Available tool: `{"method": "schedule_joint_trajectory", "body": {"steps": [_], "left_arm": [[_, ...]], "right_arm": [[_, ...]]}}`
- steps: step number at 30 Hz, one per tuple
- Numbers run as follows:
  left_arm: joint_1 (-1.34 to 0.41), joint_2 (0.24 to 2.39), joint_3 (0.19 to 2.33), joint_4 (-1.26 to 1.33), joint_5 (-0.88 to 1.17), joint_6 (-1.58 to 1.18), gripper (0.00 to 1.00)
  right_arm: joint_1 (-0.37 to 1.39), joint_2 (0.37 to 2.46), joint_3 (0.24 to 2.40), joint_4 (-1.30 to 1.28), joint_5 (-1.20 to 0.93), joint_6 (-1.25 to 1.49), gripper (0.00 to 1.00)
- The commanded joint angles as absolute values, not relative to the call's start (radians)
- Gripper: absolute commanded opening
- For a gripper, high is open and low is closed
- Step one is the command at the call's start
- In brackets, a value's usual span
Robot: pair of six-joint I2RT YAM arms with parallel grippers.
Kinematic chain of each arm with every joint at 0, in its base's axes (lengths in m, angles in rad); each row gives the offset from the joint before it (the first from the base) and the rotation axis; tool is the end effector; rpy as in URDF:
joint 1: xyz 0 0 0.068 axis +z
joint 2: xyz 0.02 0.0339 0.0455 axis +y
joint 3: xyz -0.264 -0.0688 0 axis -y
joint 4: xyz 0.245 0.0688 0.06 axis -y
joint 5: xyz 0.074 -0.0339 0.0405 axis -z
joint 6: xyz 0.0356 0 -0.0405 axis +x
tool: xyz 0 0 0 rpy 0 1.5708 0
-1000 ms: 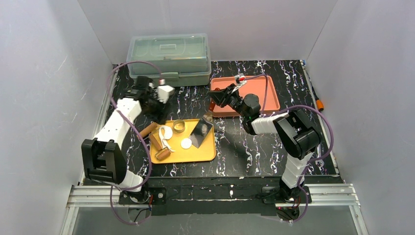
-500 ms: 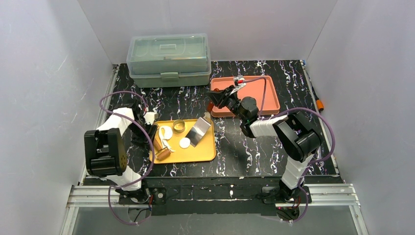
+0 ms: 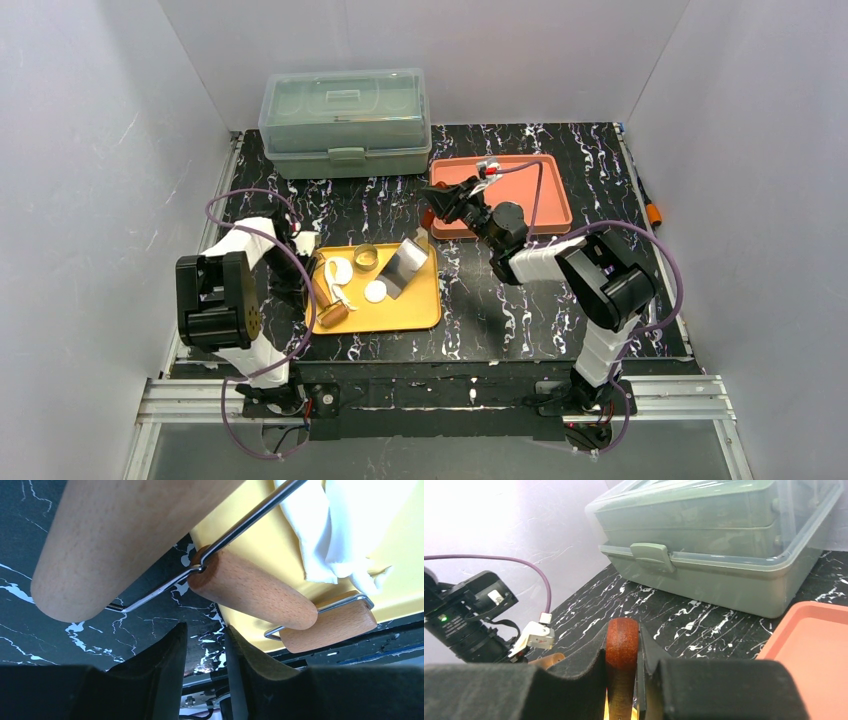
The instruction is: Roll out the dumpling wrappers from the dough
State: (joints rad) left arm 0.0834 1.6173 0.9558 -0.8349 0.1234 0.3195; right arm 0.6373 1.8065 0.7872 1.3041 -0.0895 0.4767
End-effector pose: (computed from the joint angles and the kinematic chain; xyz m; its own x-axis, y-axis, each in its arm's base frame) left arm 0.2700 0.0182 0.1650 -0.9666 0.2320 -0.1091 0.2423 0.9657 -0.0932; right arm 0.2924 0.2204 0.2237 -0.1029 0.4924 -0.8642 -0.6914 0.5892 0.4181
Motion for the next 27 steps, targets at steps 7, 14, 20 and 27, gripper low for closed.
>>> {"method": "schedule_joint_trajectory", "body": {"steps": [7,14,20,27], "left_arm": [[0.088,1.712,0.949,-0.759,0.136,0.314,0.23],[0.088,1.727,0.965,-0.749,0.144,0.292,0.06],[0.089,1.704,0.962,-0.733,0.139,0.269,0.0],[0.09,1.708,0.95,-0.697,0.129,0.248,0.0]], "right_arm": [[0.65,1.918,0.868,1.337,-0.33,0.326,0.01],[0.644,1.978,0.91,1.337,-0.442,0.328,0.01],[0.601,2.003,0.952,1.384,-0.64,0.426,0.01],[0.588,1.93,0.91,1.307,-0.648,0.375,0.01]]}}
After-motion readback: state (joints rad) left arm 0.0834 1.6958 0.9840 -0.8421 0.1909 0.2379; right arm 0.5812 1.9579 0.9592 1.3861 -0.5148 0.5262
